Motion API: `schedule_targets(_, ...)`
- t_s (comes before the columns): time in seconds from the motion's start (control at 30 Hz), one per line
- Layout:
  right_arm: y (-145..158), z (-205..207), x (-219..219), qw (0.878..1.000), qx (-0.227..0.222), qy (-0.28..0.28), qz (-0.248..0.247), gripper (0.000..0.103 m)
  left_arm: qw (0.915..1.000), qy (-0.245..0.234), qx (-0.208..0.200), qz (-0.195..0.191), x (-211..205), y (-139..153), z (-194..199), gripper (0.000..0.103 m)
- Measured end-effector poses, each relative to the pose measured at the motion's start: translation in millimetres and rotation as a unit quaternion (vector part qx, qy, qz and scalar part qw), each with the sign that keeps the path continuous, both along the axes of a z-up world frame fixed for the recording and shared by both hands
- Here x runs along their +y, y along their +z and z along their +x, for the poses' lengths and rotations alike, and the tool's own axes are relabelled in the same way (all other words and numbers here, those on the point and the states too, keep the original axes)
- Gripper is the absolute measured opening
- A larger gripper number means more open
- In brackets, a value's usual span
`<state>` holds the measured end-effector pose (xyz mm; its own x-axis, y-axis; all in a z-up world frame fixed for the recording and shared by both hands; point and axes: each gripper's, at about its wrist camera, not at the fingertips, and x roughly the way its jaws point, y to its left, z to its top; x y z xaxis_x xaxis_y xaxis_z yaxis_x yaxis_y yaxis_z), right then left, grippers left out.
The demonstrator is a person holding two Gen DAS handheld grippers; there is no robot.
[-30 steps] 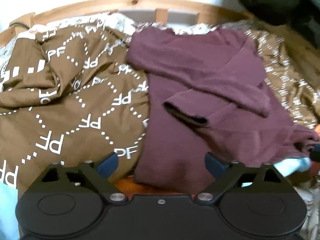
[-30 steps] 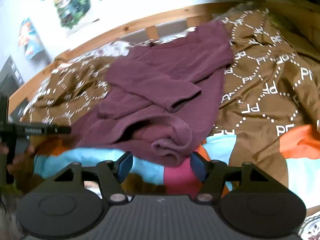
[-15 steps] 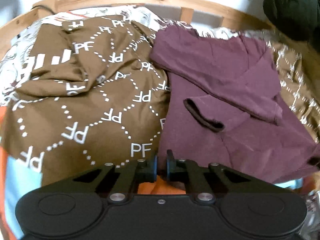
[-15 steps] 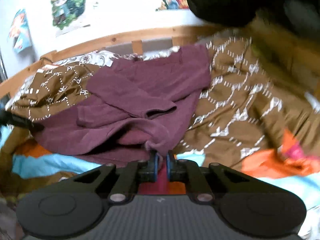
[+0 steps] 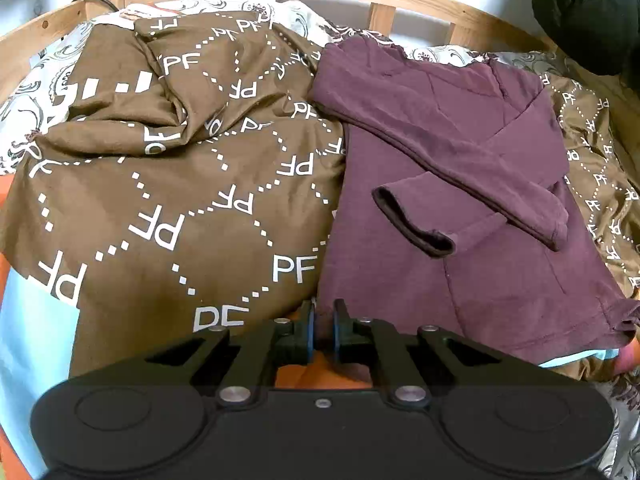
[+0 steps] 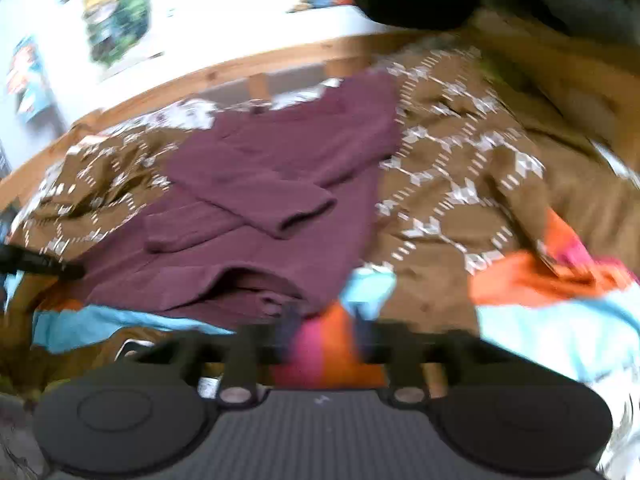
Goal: Fold small clothes
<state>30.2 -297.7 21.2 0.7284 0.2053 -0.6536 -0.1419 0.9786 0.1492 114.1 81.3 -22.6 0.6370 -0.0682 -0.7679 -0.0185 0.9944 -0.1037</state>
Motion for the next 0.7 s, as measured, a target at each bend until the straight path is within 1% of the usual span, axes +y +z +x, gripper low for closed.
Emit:
schedule_targets(0.03, 0, 2, 6, 1.0, -0.004, 0.011, -0.006, 0.065, 1.0, 0.0, -0.001, 0.0, 0, 1, 0, 0.009)
schedule_targets(0.13, -7, 13, 24, 0.999, 0.006, 0.029, -0.015, 0.067, 1.0, -0.001, -0.005, -0.002, 0, 2, -3, 0.009)
schedule_targets(0.17, -11, 19, 25, 1.0, 0.008, 0.024, -0.011, 0.067, 1.0, -0.002, -0.005, -0.001, 0, 3, -3, 0.009)
schedule_targets(0.2, -15, 26, 26, 1.0, 0.01, 0.004, -0.008, 0.066, 1.0, -0.003, -0.007, 0.001, -1, 3, -3, 0.009)
schedule_targets(0.27, -21, 39, 23, 0.999, 0.022, -0.046, -0.003, 0.056, 0.9999, -0.004, -0.009, 0.006, -2, 4, -4, 0.009)
schedule_targets(0.3, -23, 43, 19, 0.997, 0.03, -0.061, 0.02, 0.04, 0.9999, -0.005, -0.01, 0.007, -3, 5, -4, 0.009)
schedule_targets(0.33, -23, 44, 17, 0.997, 0.033, -0.067, 0.033, 0.026, 0.9999, -0.005, -0.012, 0.007, -3, 7, -5, 0.009)
schedule_targets(0.37, -21, 41, 17, 0.997, 0.034, -0.07, 0.024, 0.024, 0.9999, -0.004, -0.014, 0.007, -2, 10, -6, 0.009)
schedule_targets(0.47, -7, 22, 20, 0.998, 0.015, -0.037, -0.056, 0.016, 0.9997, -0.005, -0.022, -0.006, 2, 17, -9, 0.009)
schedule_targets(0.5, -3, 14, 20, 0.995, 0.002, -0.029, -0.092, 0.01, 0.9996, -0.005, -0.023, -0.012, 3, 19, -11, 0.009)
schedule_targets(0.53, 1, 7, 22, 0.99, -0.01, -0.029, -0.135, 0.002, 0.9996, -0.004, -0.024, -0.011, 4, 20, -12, 0.009)
schedule_targets(0.57, 2, 2, 24, 0.985, -0.02, -0.032, -0.17, 0.002, 0.9997, -0.005, -0.025, -0.006, 3, 19, -12, 0.009)
schedule_targets(0.6, 3, 0, 24, 0.98, -0.022, -0.027, -0.194, 0.002, 0.9997, -0.006, -0.022, -0.005, 3, 17, -12, 0.009)
schedule_targets(0.63, 2, -1, 20, 0.98, -0.014, -0.02, -0.196, 0.002, 0.9998, -0.006, -0.018, -0.005, 2, 13, -11, 0.009)
schedule_targets(0.7, -2, -1, 13, 0.986, 0.003, -0.023, -0.163, 0.002, 0.9999, -0.003, -0.013, 0.002, 0, 6, -9, 0.009)
